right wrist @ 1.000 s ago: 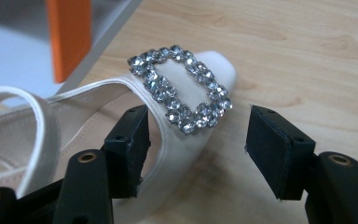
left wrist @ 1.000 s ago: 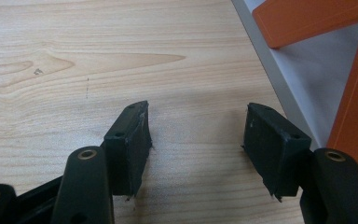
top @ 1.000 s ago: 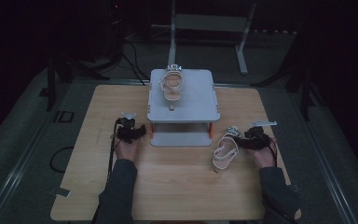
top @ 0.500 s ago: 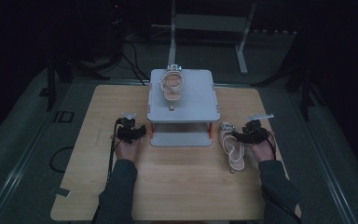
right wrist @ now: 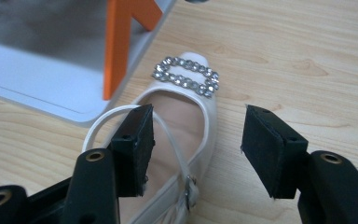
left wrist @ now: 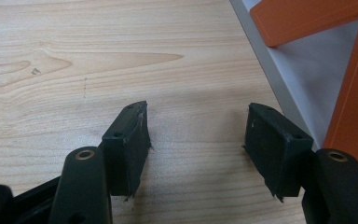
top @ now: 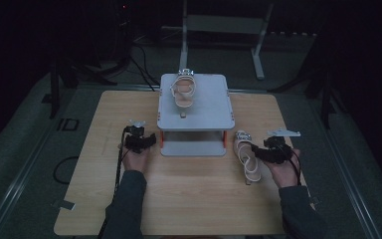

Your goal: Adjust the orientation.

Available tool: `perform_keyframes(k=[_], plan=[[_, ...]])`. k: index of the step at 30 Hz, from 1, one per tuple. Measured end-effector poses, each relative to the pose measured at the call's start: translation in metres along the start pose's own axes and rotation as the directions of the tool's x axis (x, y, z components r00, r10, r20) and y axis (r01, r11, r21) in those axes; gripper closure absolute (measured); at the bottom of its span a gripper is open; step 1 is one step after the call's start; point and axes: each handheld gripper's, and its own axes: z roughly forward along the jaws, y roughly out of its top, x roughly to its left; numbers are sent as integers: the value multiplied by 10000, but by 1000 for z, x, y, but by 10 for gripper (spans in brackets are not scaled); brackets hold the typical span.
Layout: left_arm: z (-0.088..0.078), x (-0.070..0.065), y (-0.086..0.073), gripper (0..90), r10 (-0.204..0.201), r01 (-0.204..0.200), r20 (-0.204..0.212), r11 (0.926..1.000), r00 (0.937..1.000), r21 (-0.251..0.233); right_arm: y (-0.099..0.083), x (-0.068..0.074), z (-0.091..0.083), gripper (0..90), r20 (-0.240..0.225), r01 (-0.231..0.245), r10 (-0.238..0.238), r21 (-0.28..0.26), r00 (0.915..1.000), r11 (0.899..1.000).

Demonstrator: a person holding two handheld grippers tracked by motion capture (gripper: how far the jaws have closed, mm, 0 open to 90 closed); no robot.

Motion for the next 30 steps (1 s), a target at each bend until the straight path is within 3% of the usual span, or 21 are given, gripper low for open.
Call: perform_keyframes(k=[6, 7, 9, 15, 22, 26, 30], plan=[[0, 0, 0, 401, -4, 4, -1, 10000, 10000, 0, -4, 7, 4, 421, -21, 86, -85, 475, 10000, 9988], [0, 0, 0, 401, -19, 19, 5, 10000, 10000, -8, -6, 8, 14, 417, 6, -19, 19, 918, 10000, 9958], [0, 0, 0, 401, -22, 22, 21, 10000, 10000, -2, -8, 9, 21, 416, 97, -141, 131, 1177, 9999, 9929], [0, 0, 0, 401, -36, 36, 37, 10000, 10000, -8, -12, 2, 27, 449, 113, -818, 811, 1883, 9966, 9787], [0, 1, 0, 401, -47, 48, 48, 10000, 10000, -21, -13, -7, 25, 570, -18, -1668, 1712, 2165, 9852, 9619], [0, 1, 0, 401, -53, 53, 48, 10000, 10000, -22, -14, -11, 27, 677, -230, -2176, 2290, 2326, 9731, 9479], [0, 1, 0, 401, -47, 47, 46, 10000, 10000, -22, -14, -14, 26, 727, -262, -2433, 2570, 2417, 9661, 9393]])
